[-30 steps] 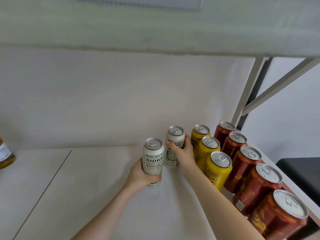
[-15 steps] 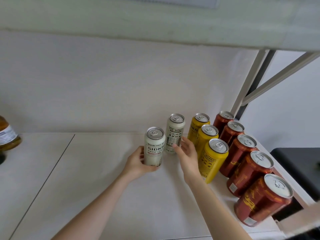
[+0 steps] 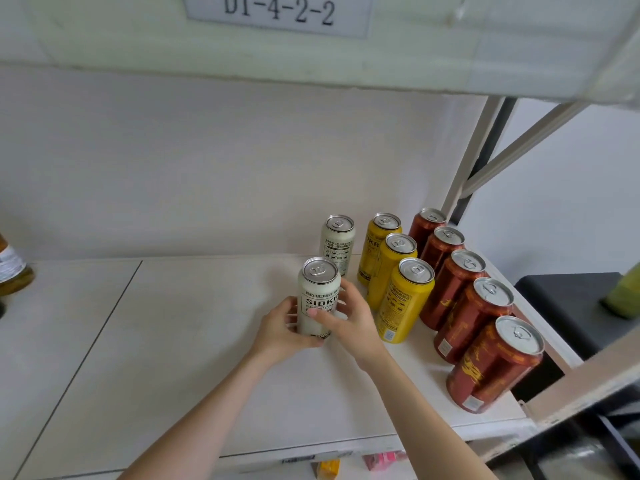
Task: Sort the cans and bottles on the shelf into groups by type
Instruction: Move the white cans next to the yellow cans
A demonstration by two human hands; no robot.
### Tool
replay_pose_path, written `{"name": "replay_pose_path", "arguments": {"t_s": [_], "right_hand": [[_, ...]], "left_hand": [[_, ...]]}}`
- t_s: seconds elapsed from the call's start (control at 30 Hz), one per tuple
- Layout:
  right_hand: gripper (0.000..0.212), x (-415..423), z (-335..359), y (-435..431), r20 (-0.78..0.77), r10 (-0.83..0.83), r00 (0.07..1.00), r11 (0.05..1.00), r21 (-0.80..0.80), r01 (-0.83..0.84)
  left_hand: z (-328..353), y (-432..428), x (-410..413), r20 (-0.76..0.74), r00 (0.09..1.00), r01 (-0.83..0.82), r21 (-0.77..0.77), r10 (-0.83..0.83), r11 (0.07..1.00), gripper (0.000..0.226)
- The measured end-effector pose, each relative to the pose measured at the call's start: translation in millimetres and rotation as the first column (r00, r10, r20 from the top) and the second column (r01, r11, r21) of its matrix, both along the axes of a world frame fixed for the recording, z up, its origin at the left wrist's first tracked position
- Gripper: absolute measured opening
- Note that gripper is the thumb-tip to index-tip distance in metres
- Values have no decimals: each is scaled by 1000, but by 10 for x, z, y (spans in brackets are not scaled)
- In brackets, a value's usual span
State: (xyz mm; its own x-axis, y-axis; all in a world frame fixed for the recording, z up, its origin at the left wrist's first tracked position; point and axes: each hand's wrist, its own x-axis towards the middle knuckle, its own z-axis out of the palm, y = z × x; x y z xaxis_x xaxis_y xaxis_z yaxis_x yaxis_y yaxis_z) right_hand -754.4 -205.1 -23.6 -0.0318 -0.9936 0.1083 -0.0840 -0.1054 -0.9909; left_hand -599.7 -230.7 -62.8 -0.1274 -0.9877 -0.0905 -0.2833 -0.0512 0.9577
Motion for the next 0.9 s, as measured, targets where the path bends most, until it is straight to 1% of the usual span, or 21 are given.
{"name": "replay_pose_path", "arguments": {"t_s": [0.17, 0.27, 0.4, 0.57, 0.73, 0.9], "right_hand": [[58, -136, -31, 97, 19, -43, 999, 999, -12, 43], [58, -201, -49, 104, 30, -70, 997, 997, -15, 70], [59, -237, -46, 40, 57, -99, 993, 995, -7, 100], [59, -246, -54, -97, 66, -122, 990, 992, 0, 122], [61, -252, -76, -221, 84, -152, 985, 988, 5, 152], [61, -230, -84, -320, 77, -189, 979, 982, -3, 190]], "left_hand": [[10, 52, -155, 1, 1000, 29, 0, -29, 1000, 76], [26, 28, -225, 15, 999, 48, -1, -48, 999, 71], [50, -37, -284, 13, 998, 58, 2, -58, 998, 69], [55, -143, -346, -23, 999, 47, 5, -47, 999, 69], [73, -278, -394, -13, 999, 45, 4, -45, 999, 73], [39, -431, -417, -21, 999, 27, 15, -27, 1000, 64]]}}
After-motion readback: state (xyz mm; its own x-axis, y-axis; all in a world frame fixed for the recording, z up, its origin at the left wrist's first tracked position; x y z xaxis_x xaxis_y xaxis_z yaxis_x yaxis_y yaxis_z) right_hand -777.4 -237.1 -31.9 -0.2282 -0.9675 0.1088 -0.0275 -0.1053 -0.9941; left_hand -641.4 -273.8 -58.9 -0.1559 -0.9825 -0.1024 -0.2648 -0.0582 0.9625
